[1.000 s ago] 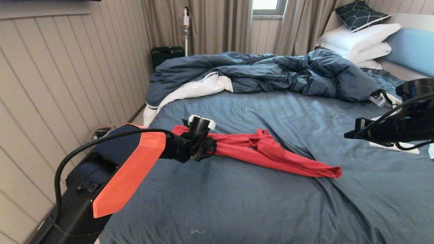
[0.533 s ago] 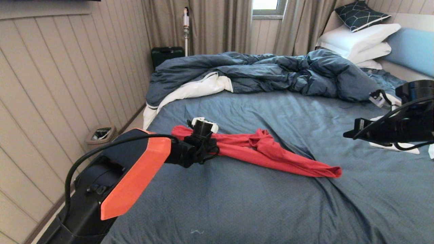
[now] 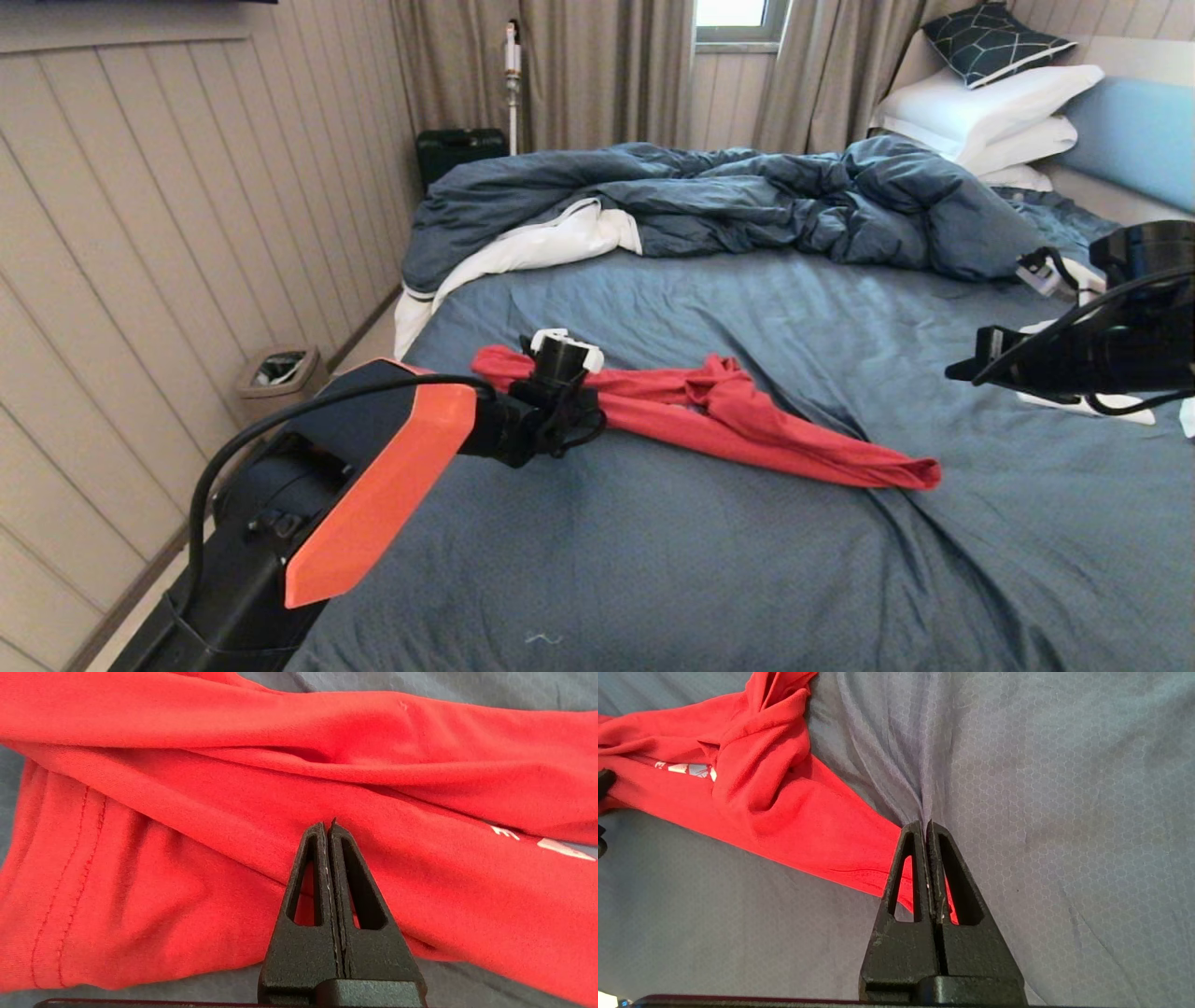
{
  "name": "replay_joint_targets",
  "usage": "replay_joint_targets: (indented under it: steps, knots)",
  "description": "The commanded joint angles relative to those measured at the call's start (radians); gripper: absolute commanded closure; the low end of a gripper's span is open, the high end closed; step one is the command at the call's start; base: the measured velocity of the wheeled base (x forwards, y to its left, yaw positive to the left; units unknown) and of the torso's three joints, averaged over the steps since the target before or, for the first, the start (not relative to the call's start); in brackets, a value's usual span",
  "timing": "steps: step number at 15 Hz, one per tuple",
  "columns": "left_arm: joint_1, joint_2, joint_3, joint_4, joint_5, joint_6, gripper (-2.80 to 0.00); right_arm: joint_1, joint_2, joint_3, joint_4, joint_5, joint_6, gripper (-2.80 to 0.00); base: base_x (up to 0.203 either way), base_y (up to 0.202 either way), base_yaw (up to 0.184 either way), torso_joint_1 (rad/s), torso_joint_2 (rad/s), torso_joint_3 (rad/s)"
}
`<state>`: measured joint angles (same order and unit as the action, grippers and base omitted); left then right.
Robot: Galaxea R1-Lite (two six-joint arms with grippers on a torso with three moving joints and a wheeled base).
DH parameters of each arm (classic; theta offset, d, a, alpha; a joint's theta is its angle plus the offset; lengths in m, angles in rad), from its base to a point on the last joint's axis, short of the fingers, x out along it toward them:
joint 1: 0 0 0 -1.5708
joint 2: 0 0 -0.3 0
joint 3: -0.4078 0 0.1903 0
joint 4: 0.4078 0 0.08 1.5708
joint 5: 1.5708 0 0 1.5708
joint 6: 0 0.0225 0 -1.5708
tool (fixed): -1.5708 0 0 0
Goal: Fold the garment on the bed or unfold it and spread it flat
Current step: Unford the red T-shirt
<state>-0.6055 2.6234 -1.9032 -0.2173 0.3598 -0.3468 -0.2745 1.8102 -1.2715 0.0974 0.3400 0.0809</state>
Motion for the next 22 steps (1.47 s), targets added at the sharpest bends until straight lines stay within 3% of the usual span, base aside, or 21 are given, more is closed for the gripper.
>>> replay_joint_targets:
  steps: [1,4,6,10,15,16,20,22]
  knots:
    - [0.001,-0.01,0.001,-0.002,0.01,-0.001,0.0,0.001,-0.003,0.0,0.001,0.002,0.0,0.0,0.0,0.0,0.0,0.0,0.0,0.0]
    - [0.007,-0.094,0.014,0.008,0.101,-0.001,0.0,0.003,-0.008,0.001,0.002,0.002,0.003,0.0,0.0,0.0,0.0,0.0,0.0,0.0]
    - [0.006,-0.185,0.085,0.01,0.134,-0.001,0.0,0.004,-0.014,0.001,0.002,0.002,0.008,0.0,0.0,0.0,0.0,0.0,0.0,0.0]
    - [-0.006,-0.291,0.284,0.001,0.145,-0.003,0.0,0.009,-0.014,0.001,0.004,0.002,0.011,0.0,0.0,0.0,0.0,0.0,0.0,0.0]
    - [-0.005,-0.232,0.279,0.009,0.126,-0.003,0.0,0.011,-0.009,0.0,0.002,0.002,0.011,0.0,0.0,0.0,0.0,0.0,0.0,0.0]
    - [-0.005,-0.221,0.268,0.009,0.125,-0.003,-2.8,0.011,-0.008,0.0,0.002,0.002,0.011,0.0,0.0,0.0,0.0,0.0,0.0,0.0]
    - [0.007,-0.249,0.303,0.057,0.118,-0.002,-2.8,0.016,-0.005,0.001,0.002,0.002,0.01,0.0,0.0,0.0,0.0,0.0,0.0,0.0]
    - [0.046,-0.266,0.302,0.119,0.079,-0.001,-2.8,0.018,-0.002,0.001,0.002,0.002,0.01,0.0,0.0,0.0,0.0,0.0,0.0,0.0]
